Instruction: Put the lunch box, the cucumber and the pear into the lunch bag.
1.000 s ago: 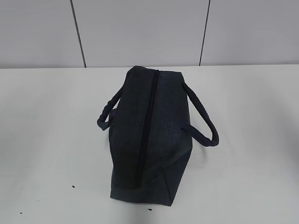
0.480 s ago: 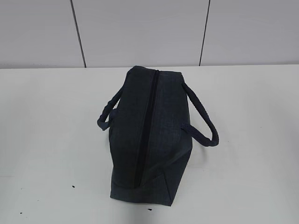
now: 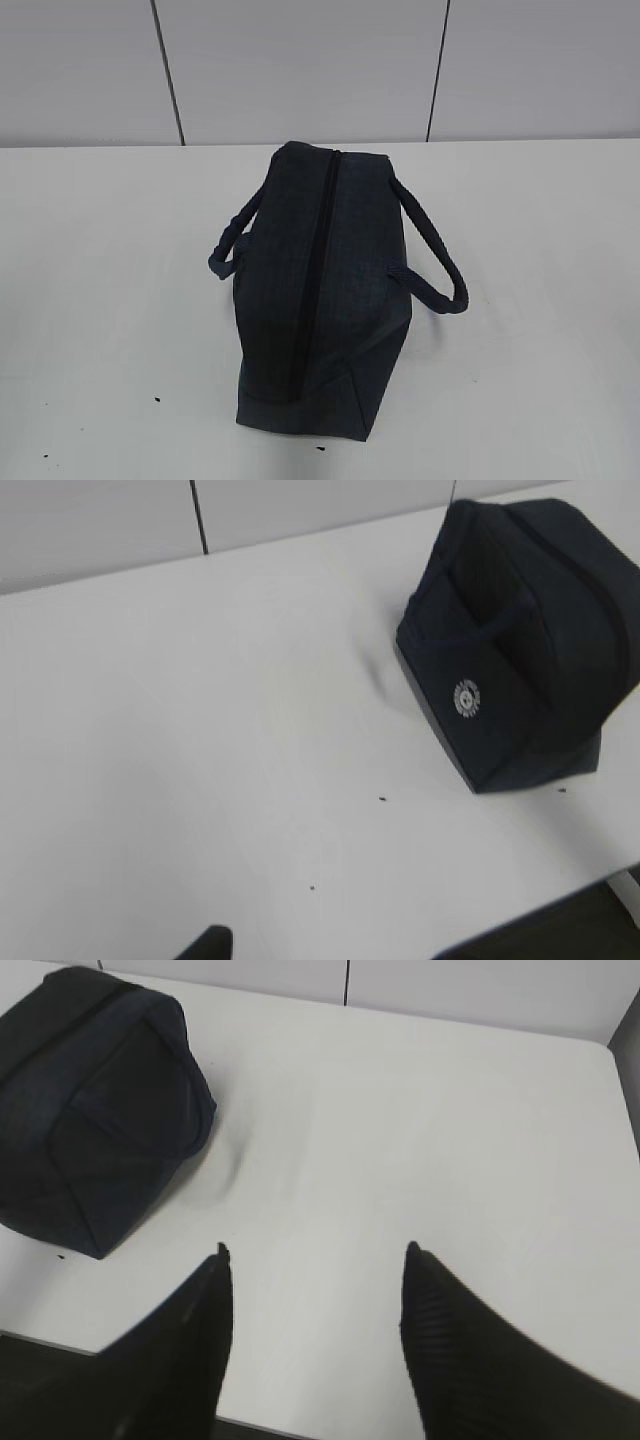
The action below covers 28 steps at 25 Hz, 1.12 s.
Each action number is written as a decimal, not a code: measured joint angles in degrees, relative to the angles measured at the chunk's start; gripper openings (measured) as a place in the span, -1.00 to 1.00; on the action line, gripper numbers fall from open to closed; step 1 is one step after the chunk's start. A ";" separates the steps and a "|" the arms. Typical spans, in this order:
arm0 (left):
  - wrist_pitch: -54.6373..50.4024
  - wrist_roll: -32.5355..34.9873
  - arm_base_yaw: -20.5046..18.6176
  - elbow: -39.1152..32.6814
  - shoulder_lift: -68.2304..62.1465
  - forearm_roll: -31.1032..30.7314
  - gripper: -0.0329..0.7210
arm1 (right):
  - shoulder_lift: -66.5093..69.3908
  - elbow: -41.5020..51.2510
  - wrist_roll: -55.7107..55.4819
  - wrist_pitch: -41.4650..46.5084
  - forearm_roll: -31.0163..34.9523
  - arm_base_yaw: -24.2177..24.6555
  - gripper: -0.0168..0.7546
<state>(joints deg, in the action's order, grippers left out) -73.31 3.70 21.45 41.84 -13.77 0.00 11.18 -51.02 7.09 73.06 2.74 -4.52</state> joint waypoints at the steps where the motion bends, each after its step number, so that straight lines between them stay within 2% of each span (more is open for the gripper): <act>1: 0.63 0.00 0.00 -1.87 0.95 0.48 0.13 | -0.95 1.37 0.00 0.00 -0.04 0.00 0.13; 7: 2.46 0.00 0.00 -8.70 7.72 1.63 0.13 | -7.92 11.79 0.00 0.00 -0.77 0.00 0.09; 12: 4.57 0.00 0.00 -9.44 11.74 1.63 0.13 | -11.96 18.64 0.00 0.11 -0.91 0.00 0.07; 20: 9.23 -0.02 0.00 -11.75 12.79 1.74 0.13 | -12.33 20.59 0.00 -3.38 -3.81 0.00 0.07; 28: 9.68 -0.02 0.00 -11.87 12.79 1.75 0.13 | -12.33 22.31 0.00 -6.55 -4.18 0.00 0.07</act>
<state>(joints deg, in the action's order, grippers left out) -63.62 3.69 21.45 29.97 -0.98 1.75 -1.14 -28.71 7.09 66.51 -1.44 -4.52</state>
